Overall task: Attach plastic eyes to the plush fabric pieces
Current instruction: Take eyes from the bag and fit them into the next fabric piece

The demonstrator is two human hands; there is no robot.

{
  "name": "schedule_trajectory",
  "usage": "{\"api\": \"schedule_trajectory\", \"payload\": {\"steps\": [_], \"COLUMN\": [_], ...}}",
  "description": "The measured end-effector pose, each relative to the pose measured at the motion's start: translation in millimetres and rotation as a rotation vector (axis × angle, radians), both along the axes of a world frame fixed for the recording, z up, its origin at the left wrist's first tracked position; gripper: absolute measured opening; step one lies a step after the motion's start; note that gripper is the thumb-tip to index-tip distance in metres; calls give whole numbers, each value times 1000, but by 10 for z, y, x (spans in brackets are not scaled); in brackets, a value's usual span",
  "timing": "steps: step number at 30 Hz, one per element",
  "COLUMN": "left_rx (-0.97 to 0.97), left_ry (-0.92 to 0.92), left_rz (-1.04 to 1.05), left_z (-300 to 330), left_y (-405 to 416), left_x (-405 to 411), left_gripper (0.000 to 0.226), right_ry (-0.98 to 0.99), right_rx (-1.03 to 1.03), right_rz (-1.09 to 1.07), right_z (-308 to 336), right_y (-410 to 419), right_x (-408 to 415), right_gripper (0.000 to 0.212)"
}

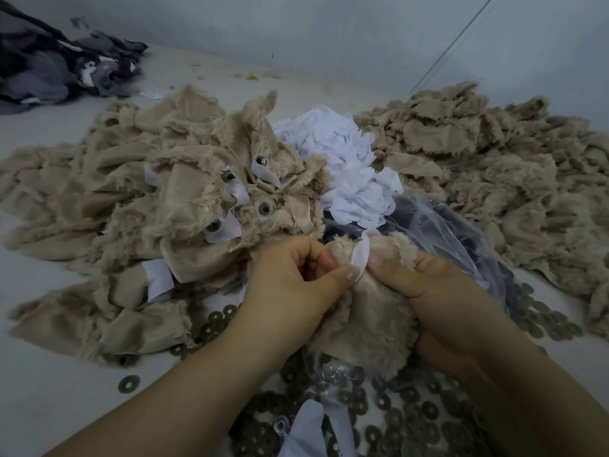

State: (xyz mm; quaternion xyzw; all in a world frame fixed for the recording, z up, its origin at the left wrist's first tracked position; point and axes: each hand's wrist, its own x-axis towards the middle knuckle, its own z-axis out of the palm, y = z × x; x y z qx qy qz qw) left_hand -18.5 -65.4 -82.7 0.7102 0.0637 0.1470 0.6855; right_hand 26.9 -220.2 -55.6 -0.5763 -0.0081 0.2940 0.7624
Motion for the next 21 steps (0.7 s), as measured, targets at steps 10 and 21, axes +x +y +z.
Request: {"api": "schedule_trajectory", "payload": {"steps": [10,21], "left_rx": [-102,-62], "left_ry": [-53,-77], "left_rz": [60,54], "left_z": [20,-13], "left_y": [75,68], "left_x": [0,25], "left_gripper": [16,18], "right_ry": [-195,-1153], "right_rx": [-434,-1420], "right_rz": [-186,491], "right_z": [205,-163], "right_y": [-52,-68], "right_x": [118,148], "right_gripper": [35,32]}}
